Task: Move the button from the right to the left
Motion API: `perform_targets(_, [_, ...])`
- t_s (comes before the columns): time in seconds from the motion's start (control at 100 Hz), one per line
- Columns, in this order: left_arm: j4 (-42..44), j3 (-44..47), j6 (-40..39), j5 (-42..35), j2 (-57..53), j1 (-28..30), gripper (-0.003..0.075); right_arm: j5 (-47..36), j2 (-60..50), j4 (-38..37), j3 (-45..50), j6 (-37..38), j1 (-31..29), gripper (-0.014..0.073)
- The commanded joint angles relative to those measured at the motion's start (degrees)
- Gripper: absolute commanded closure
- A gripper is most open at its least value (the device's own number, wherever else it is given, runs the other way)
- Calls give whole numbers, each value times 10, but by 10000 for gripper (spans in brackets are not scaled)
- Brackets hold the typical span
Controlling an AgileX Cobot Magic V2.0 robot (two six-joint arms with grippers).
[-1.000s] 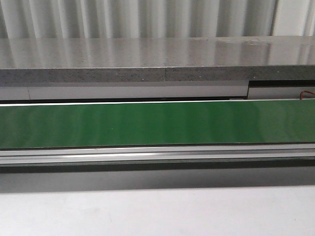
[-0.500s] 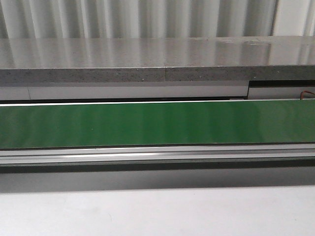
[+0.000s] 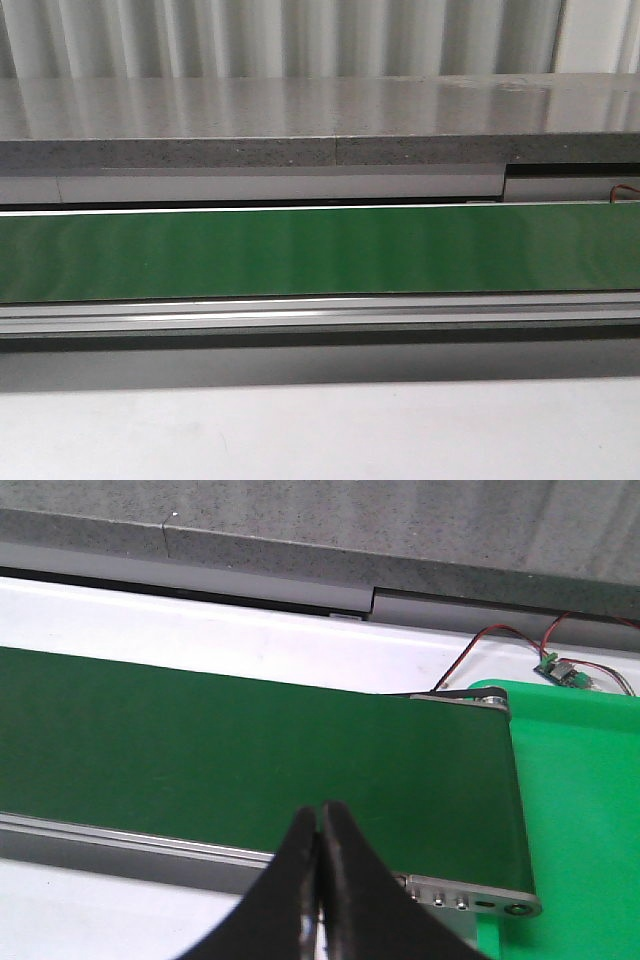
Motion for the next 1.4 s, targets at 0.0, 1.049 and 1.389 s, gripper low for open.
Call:
perform_targets(0.0, [-9, -17, 1, -16, -23, 0, 677, -35, 0, 5, -13, -6, -1, 661])
perform_targets(1.049, [-9, -17, 1, -33, -34, 0, 260, -35, 0, 5, -13, -6, -1, 661])
perform_targets(1.389, [-30, -17, 1, -29, -177, -6, 336, -35, 0, 5, -13, -6, -1, 661])
